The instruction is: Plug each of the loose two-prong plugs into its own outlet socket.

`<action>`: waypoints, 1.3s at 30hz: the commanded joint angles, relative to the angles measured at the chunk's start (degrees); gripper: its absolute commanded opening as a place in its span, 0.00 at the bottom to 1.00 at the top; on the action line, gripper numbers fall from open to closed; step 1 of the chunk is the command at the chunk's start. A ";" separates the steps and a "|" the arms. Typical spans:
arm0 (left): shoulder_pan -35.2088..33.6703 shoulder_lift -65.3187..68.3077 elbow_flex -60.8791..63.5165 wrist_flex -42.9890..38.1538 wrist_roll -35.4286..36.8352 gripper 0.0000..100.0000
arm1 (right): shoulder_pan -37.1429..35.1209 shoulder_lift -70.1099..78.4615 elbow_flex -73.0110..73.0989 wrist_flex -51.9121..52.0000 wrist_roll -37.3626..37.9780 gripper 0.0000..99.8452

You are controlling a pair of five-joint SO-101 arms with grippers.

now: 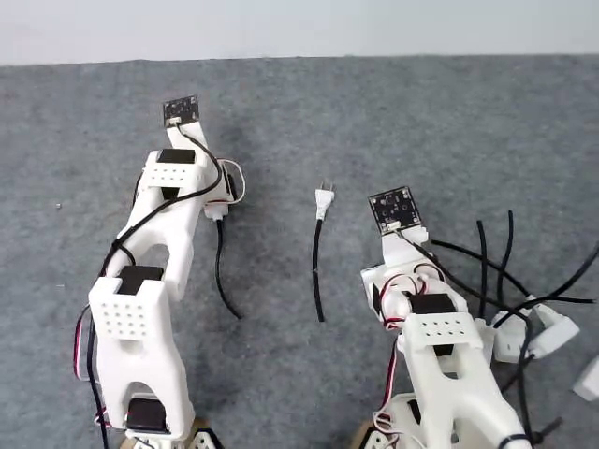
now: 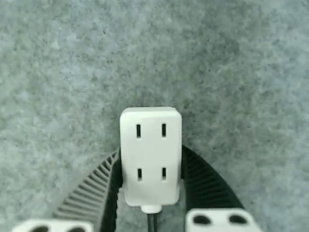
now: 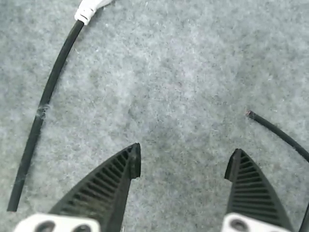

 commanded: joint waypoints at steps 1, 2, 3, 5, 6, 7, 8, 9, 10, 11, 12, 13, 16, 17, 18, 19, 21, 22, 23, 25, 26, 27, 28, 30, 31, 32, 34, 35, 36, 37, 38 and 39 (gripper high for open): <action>0.79 -1.05 -2.33 7.30 0.62 0.01 | -0.22 -1.27 -0.35 -1.36 0.53 0.28; 0.88 -1.05 -2.33 9.93 1.41 0.01 | -0.22 -1.27 -0.35 -1.36 0.53 0.28; 0.97 -1.05 -2.33 12.40 3.08 0.01 | -0.22 -1.27 -0.35 -1.36 0.53 0.28; 0.97 -1.05 -1.98 16.53 5.54 0.01 | -0.22 -1.27 -0.35 -1.36 0.53 0.28; 0.97 -1.05 -1.45 18.02 5.63 0.01 | -0.22 -1.27 -0.35 -1.36 0.53 0.28; 0.97 -1.05 -0.48 18.81 5.54 0.01 | -0.22 -1.27 -0.35 -1.36 0.53 0.28; 0.97 -1.05 0.75 19.08 5.54 0.01 | -0.22 -1.27 -0.35 -1.36 0.53 0.28; 1.05 -1.14 1.98 18.99 5.54 0.01 | -0.22 -1.27 -0.35 -1.36 0.53 0.28; 1.14 -1.41 3.03 18.99 5.54 0.01 | -0.22 -1.27 -0.35 -1.36 0.53 0.28; 1.14 -2.37 4.18 18.90 5.54 0.01 | -0.22 -1.27 -0.35 -1.36 0.53 0.28; 1.23 -3.78 5.76 18.64 5.45 0.01 | -0.13 -1.27 -0.35 -1.36 0.53 0.28; 1.49 -5.63 8.04 17.14 5.45 0.01 | -0.13 -1.27 -0.35 -1.36 0.53 0.28; 3.87 -14.51 18.59 8.97 5.19 0.01 | -0.13 -1.27 -0.35 -1.36 0.53 0.28; 4.66 -18.37 22.90 6.07 4.57 0.01 | -0.13 -1.27 -0.35 -1.36 0.53 0.28; 5.54 -22.51 27.38 3.16 4.31 0.01 | -0.13 -1.27 -0.35 -1.36 0.53 0.28; 6.51 -26.64 31.69 0.53 4.31 0.01 | -0.13 -1.27 -0.35 -1.36 0.53 0.28; 7.65 -33.76 39.16 -3.60 4.40 0.01 | -0.13 -1.27 -0.35 -1.36 0.53 0.28; 8.09 -36.84 42.42 -5.27 4.40 0.01 | -0.13 -1.27 -0.35 -1.36 0.53 0.28; 8.18 -39.12 44.88 -6.42 4.40 0.01 | -0.13 -1.27 -0.35 -1.36 0.53 0.28; 8.00 -41.58 48.04 -7.56 4.31 0.01 | -0.13 -1.27 -0.35 -1.36 0.53 0.28; 7.91 -41.85 48.66 -7.74 4.31 0.01 | -0.13 -1.27 -0.35 -1.36 0.53 0.28; 7.91 -41.76 49.10 -7.74 4.31 0.01 | -0.13 -1.27 -0.35 -1.27 0.53 0.28; 7.91 -41.41 49.27 -7.65 4.31 0.01 | -0.13 -1.27 -0.35 -1.27 0.53 0.28; 7.91 -40.09 49.19 -7.65 4.31 0.01 | -0.13 -1.27 -0.35 -1.27 0.53 0.28; 7.91 -39.47 49.01 -7.82 4.31 0.01 | -0.13 -1.27 -0.35 -1.27 0.53 0.28; 7.91 -38.77 48.75 -8.00 4.22 0.01 | -0.13 -1.27 -0.35 -1.19 0.53 0.28; 7.91 -38.24 48.66 -9.14 4.22 0.01 | -0.13 -1.27 -0.35 -1.19 0.53 0.28; 7.82 -38.07 48.48 -9.67 4.13 0.01 | -0.13 -1.27 -0.35 -1.19 0.53 0.28; 7.82 -38.07 48.48 -10.20 3.69 0.01 | -0.13 -1.27 -0.35 -1.19 0.53 0.28; 7.82 -38.15 48.40 -10.46 2.55 0.02 | -0.13 -1.27 -0.35 -1.19 0.53 0.28; 7.91 -38.51 48.31 -10.46 1.49 0.02 | -0.13 -1.27 -0.35 -1.19 0.53 0.28; 7.91 -39.21 48.13 -10.37 1.23 0.03 | -0.13 -1.27 -0.35 -1.19 0.53 0.28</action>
